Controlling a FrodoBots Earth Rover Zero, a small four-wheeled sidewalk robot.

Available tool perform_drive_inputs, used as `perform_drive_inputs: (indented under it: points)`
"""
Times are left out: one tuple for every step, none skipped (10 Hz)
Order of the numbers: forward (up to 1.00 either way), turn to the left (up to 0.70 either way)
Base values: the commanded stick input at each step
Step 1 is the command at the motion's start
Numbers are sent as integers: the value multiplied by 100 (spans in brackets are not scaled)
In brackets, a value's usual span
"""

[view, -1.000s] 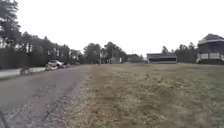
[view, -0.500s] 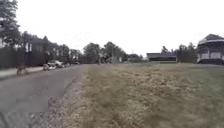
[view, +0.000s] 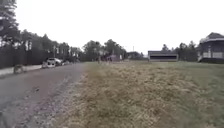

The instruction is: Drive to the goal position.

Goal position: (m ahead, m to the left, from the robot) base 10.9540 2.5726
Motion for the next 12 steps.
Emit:
perform_drive_inputs:
  points:
    - [70, 0]
    - [70, 0]
    - [70, 0]
    - [70, 0]
    - [70, 0]
    - [70, 0]
    - [70, 0]
    - [70, 0]
    - [69, 0]
    - [69, 0]
    - [70, 0]
    - [70, 0]
